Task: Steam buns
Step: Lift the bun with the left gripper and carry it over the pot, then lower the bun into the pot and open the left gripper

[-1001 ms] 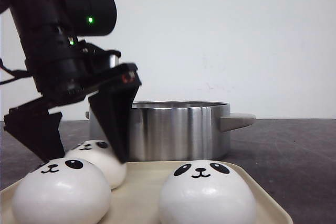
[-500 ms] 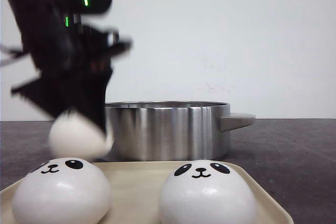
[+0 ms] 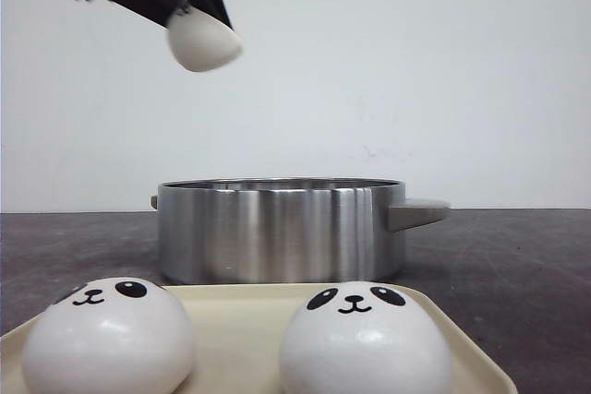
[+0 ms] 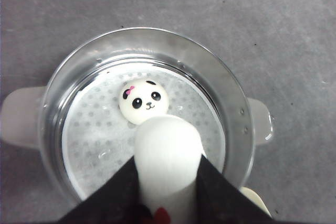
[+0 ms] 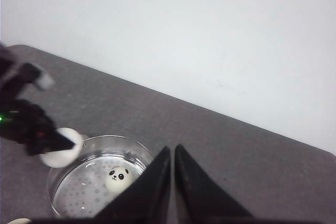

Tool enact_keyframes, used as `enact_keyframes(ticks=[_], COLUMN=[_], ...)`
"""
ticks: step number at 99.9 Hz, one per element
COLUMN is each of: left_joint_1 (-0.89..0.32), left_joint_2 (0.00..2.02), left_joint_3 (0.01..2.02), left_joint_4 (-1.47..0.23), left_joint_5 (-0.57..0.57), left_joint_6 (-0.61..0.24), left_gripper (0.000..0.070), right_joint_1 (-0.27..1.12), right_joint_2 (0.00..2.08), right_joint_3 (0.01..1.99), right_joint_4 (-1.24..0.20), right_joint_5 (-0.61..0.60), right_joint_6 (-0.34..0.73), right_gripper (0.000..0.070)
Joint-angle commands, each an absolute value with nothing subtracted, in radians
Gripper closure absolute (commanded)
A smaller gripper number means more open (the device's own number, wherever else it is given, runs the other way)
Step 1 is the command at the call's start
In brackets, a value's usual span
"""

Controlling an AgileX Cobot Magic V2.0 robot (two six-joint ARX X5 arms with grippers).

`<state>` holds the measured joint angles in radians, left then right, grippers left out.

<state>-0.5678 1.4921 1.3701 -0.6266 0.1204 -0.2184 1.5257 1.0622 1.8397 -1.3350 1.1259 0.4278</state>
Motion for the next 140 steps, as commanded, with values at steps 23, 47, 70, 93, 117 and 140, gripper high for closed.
enact_keyframes(ticks=[23, 47, 70, 93, 117, 140], left_joint_1=[-0.557, -0.544, -0.506, -0.458, -0.449, -0.452], left_joint_2=[1.856, 2.004, 2.061, 2.064, 2.104, 2.111], left_joint_3=[1.652, 1.706, 1.706, 1.706, 1.706, 1.713], left_joint_4=[-0.716, -0.755, -0.777, -0.730, -0.738, -0.739], left_joint_5=[0.101, 0.049, 0.048, 0.057, 0.105, 0.105], left_joint_6=[-0.186, -0.184, -0.183, -0.178, -0.177, -0.177], left_gripper=[0.0688, 0.0688, 0.0675, 0.0668, 0.0359, 0.0049], right_joint_1=[1.543, 1.544, 1.549, 1.549, 1.549, 1.549], right_joint_2=[1.071, 1.066, 1.062, 1.063, 1.064, 1.064], right_joint_3=[1.863, 1.861, 1.861, 1.861, 1.861, 1.861], right_joint_4=[-1.361, -1.423, -1.423, -1.423, -1.423, -1.423], right_joint_5=[1.130, 1.126, 1.127, 1.123, 1.123, 1.127], right_joint_6=[0.447, 0.514, 0.533, 0.544, 0.544, 0.543], right_gripper=[0.0694, 0.0694, 0.0694, 0.0694, 0.0694, 0.0694])
